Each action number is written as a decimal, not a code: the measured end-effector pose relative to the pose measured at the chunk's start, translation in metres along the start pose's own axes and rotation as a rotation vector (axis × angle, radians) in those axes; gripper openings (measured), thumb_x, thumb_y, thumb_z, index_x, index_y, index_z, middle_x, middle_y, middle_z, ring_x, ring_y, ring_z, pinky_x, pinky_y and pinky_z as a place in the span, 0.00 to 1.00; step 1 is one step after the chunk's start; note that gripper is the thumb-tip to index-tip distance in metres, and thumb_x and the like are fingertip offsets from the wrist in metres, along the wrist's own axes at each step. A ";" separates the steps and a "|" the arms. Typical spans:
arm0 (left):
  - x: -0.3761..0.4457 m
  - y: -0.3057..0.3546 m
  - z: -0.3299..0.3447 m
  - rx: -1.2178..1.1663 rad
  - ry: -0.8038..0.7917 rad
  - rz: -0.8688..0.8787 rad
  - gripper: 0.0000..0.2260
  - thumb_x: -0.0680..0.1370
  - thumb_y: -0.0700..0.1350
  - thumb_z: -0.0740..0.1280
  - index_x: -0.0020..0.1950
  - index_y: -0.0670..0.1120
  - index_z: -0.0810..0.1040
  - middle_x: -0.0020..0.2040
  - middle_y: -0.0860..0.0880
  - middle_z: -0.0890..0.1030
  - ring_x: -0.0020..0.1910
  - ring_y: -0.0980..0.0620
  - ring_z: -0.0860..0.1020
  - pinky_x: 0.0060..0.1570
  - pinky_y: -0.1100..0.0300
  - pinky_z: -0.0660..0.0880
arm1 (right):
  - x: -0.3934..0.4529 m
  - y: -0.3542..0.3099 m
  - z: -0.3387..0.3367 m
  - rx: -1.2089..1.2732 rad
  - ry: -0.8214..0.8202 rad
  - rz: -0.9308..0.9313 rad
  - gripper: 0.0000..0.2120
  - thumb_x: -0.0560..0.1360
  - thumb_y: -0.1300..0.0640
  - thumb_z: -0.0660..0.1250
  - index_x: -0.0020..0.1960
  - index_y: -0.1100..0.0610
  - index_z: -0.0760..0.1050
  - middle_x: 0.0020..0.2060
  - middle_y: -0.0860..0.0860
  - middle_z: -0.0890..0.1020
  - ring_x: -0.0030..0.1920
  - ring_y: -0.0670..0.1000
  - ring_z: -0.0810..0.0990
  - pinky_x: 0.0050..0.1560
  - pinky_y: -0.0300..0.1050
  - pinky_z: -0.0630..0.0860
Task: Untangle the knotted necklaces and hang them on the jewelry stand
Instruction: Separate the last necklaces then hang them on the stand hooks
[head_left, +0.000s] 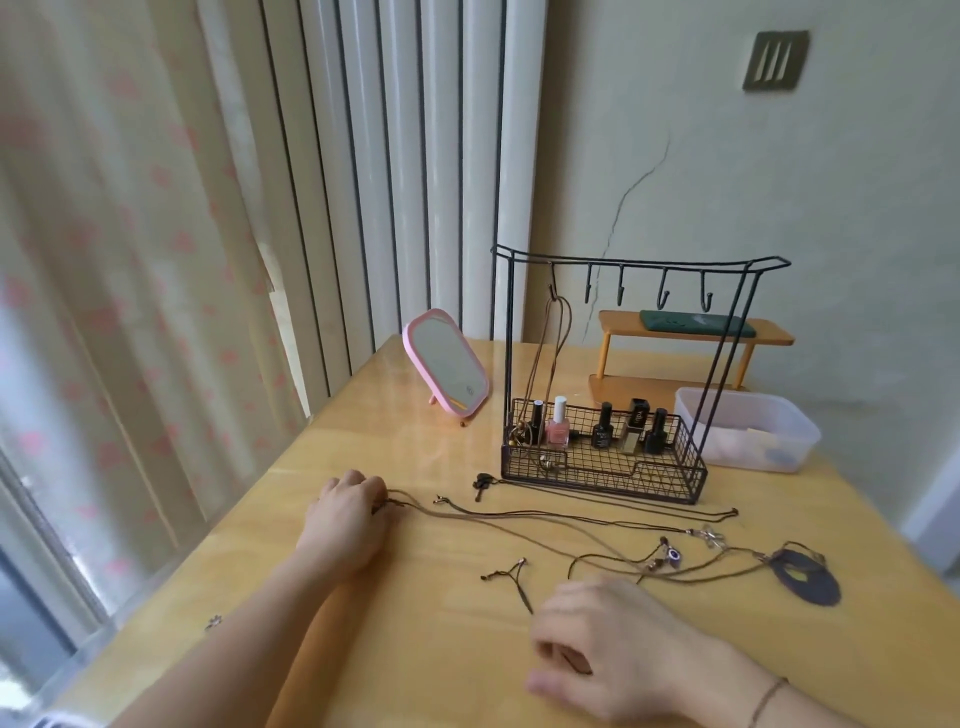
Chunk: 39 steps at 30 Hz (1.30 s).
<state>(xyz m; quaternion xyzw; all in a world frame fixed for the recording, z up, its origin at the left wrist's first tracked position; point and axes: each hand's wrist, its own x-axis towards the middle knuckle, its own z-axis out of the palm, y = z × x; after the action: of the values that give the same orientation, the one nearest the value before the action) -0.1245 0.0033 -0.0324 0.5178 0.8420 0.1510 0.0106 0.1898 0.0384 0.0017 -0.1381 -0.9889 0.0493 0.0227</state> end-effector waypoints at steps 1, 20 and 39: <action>-0.001 0.002 -0.001 0.030 -0.008 0.021 0.11 0.83 0.51 0.57 0.61 0.52 0.76 0.62 0.50 0.74 0.62 0.46 0.69 0.61 0.52 0.67 | 0.007 -0.004 0.000 -0.009 0.104 -0.003 0.14 0.78 0.36 0.60 0.46 0.46 0.74 0.38 0.42 0.77 0.42 0.43 0.71 0.43 0.40 0.69; -0.026 0.021 0.004 -0.520 0.021 0.329 0.21 0.69 0.30 0.56 0.50 0.56 0.68 0.46 0.55 0.71 0.43 0.58 0.71 0.46 0.60 0.69 | 0.128 0.000 0.020 0.438 0.286 0.419 0.06 0.82 0.56 0.60 0.50 0.53 0.76 0.51 0.47 0.80 0.61 0.52 0.73 0.66 0.52 0.69; 0.029 0.076 -0.128 -0.213 0.113 0.596 0.18 0.76 0.66 0.63 0.39 0.54 0.81 0.30 0.58 0.78 0.29 0.59 0.73 0.31 0.59 0.68 | 0.018 0.106 -0.094 1.267 0.298 0.346 0.26 0.64 0.32 0.75 0.43 0.55 0.79 0.26 0.48 0.62 0.26 0.49 0.56 0.26 0.42 0.54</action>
<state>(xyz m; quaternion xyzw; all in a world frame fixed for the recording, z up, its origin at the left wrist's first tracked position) -0.0944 0.0289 0.1135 0.7283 0.6321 0.2634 -0.0269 0.2072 0.1536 0.0845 -0.2599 -0.7188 0.6035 0.2271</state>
